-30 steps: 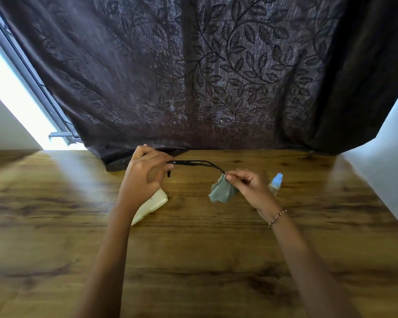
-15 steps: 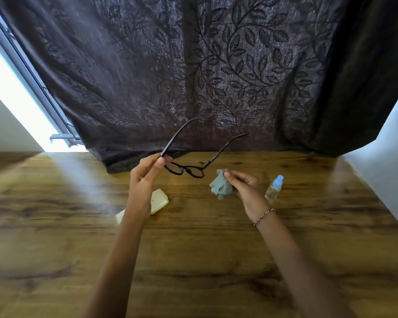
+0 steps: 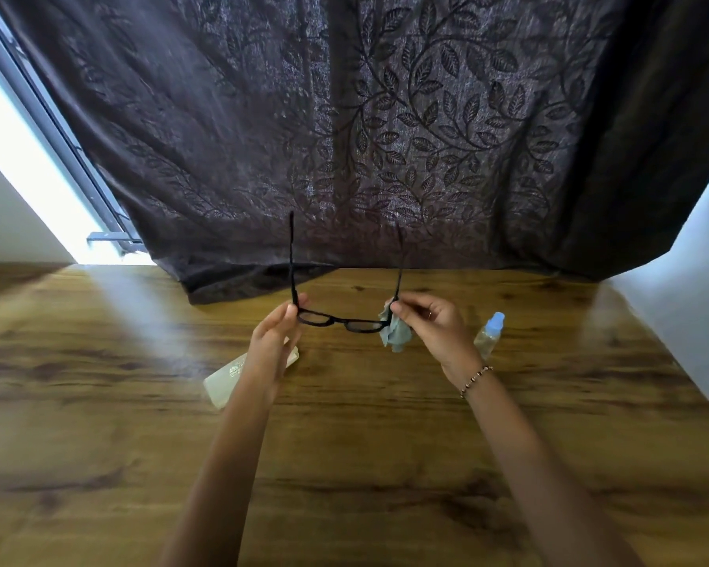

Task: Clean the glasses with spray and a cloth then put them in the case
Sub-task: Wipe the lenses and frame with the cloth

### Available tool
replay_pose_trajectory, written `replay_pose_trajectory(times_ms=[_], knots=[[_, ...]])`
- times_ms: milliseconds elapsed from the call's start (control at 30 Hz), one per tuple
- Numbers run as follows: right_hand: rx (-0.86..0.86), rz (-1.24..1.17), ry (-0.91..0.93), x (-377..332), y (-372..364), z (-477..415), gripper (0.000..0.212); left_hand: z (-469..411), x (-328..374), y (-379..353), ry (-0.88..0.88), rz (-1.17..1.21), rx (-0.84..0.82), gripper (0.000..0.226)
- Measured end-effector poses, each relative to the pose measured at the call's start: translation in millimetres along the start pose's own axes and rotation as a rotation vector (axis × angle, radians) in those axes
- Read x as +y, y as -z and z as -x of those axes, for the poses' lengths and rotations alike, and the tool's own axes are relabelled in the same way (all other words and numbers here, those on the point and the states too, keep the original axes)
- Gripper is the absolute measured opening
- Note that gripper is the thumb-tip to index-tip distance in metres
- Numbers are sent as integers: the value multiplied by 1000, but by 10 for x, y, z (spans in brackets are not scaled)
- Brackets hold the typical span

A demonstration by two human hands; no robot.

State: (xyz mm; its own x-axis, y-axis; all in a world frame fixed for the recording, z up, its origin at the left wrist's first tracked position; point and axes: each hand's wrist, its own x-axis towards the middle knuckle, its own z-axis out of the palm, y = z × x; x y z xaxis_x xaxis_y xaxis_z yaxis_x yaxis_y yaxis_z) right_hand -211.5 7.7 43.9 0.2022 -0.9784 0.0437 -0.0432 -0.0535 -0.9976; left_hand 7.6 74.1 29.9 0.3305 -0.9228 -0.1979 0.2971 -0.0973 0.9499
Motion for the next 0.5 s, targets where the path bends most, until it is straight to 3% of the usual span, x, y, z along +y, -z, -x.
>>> replay_pose_trajectory(times_ms=[67,133,200,267,367,500], knots=[[-9,-1,-4,-23,-28,13,9,1,8,-52,28,-203,207,25],[-8,3,-21,-26,-65,11,10,36,66,-144,-213,-437,299,31],[8,-9,-61,-32,-99,-1,14,120,143,-279,-536,-674,242,23],[-2,-65,-100,-50,-127,-4,15,214,162,-419,-724,-846,128,14],[-34,-192,-145,-90,-165,33,11,322,98,-570,-802,-1004,62,15],[-27,-269,-189,-110,-178,91,10,372,22,-647,-790,-1124,138,26]])
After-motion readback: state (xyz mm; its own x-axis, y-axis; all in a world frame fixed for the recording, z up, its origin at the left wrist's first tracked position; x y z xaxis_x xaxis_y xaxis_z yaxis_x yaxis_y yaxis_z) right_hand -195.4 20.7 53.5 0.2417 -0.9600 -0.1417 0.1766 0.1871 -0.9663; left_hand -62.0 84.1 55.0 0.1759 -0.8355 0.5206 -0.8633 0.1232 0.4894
